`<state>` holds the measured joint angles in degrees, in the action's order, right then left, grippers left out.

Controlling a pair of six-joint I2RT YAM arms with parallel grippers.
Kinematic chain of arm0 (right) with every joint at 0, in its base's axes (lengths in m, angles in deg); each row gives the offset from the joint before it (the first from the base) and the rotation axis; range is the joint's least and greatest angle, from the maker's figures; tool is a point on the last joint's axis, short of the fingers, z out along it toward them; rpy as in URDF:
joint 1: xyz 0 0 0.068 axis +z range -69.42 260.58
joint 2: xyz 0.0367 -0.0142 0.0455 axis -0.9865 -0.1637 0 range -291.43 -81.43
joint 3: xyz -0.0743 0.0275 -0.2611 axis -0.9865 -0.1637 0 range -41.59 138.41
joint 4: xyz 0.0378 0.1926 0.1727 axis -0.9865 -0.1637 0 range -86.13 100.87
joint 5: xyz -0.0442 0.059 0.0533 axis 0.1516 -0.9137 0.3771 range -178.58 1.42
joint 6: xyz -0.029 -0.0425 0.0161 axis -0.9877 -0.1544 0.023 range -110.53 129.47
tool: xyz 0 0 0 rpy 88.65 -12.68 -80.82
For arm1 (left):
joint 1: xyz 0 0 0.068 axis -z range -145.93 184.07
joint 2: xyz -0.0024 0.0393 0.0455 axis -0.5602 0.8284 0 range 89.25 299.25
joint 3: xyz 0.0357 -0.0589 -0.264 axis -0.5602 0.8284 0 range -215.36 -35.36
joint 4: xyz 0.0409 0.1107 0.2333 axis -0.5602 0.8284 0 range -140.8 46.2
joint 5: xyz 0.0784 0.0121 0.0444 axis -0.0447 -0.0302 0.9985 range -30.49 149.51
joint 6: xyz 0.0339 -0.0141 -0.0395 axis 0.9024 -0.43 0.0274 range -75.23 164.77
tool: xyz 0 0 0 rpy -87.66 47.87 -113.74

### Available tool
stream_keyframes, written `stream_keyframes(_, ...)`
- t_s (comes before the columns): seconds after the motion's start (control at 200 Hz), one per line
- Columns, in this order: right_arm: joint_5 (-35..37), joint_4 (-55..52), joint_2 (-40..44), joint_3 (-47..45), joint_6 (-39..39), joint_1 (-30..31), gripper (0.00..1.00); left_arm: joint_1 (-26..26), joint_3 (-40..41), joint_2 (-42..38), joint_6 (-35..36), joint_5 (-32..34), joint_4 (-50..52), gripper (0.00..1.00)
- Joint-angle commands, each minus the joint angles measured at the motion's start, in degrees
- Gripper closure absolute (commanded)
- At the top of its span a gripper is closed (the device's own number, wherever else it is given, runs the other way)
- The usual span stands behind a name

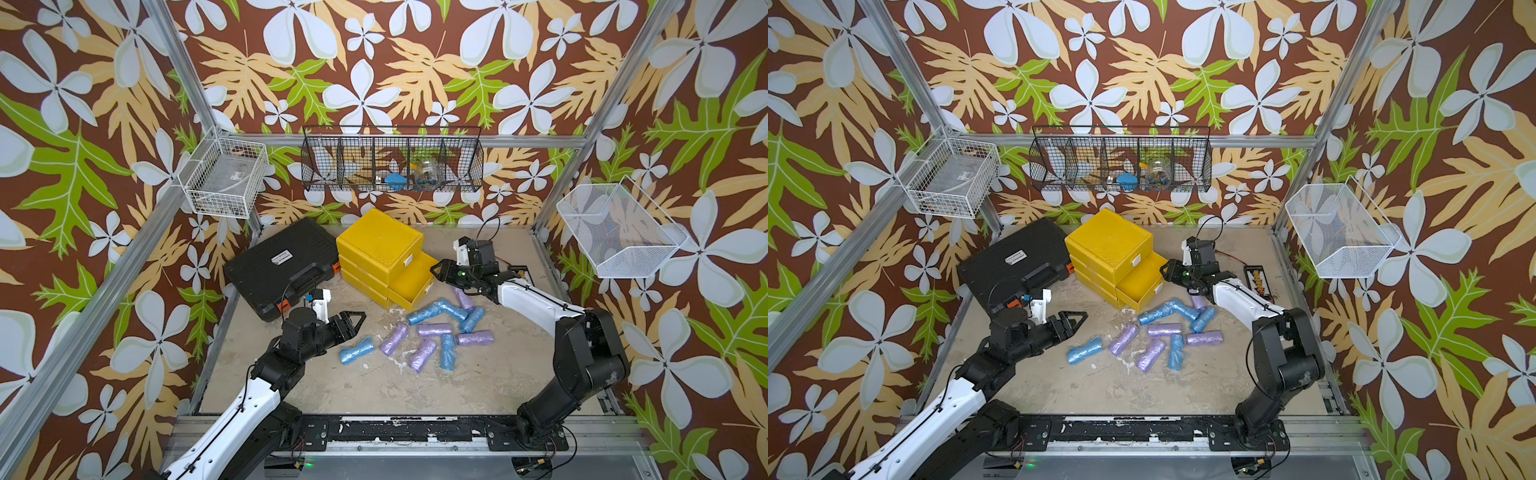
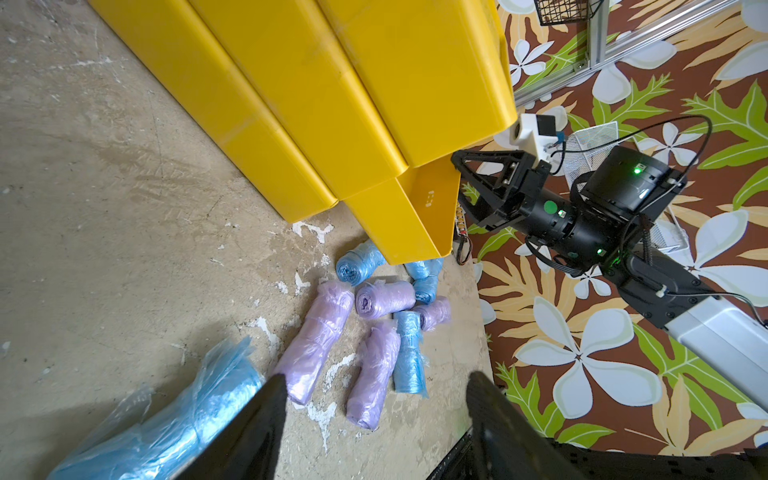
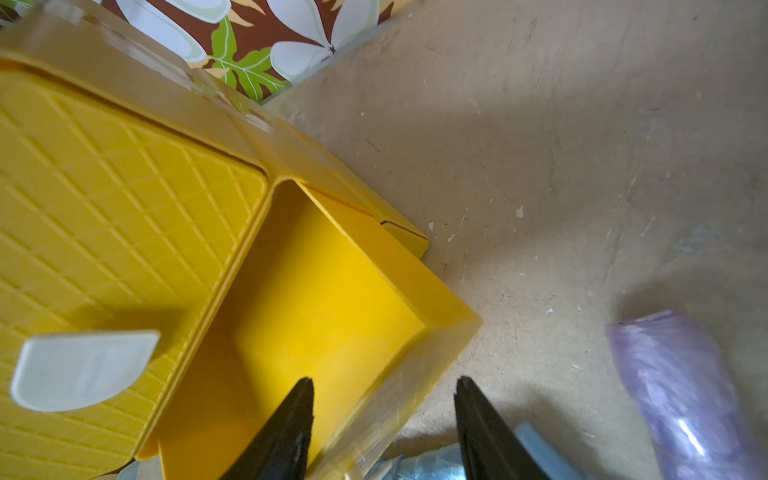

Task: Sort the rolls of trash bags by color and place them into the drawer
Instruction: Open the drawer in the storage box.

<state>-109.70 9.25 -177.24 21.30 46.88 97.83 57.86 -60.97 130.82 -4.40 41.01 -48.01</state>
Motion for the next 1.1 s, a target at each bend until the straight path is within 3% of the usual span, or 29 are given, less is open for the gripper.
stream_keyframes(0.0,0.0,-0.2,-0.3,0.3,0.1,0.4,0.48,0.0,0.1,-0.4,0.3,-0.6,-1.1,0.29)
stream_keyframes(0.445,2.0,-4.3,3.2,-1.3,-3.3,-0.2,0.76,-0.1,1.0,-0.5,-0.3,-1.2,-3.4,0.29)
stream_keyframes(0.701,2.1,-4.9,6.7,-3.9,-4.5,-1.4,0.78,-0.1,0.2,0.6,0.2,-1.3,-3.5,0.29)
stream_keyframes(0.856,1.2,-4.7,7.9,-4.1,-4.6,-1.5,0.77,-0.1,0.2,0.8,0.3,-1.0,-3.4,0.29)
stream_keyframes(1.096,0.0,-4.8,8.8,-1.8,-4.9,-1.4,0.52,-0.1,0.2,0.7,0.8,-0.9,-2.6,0.29)
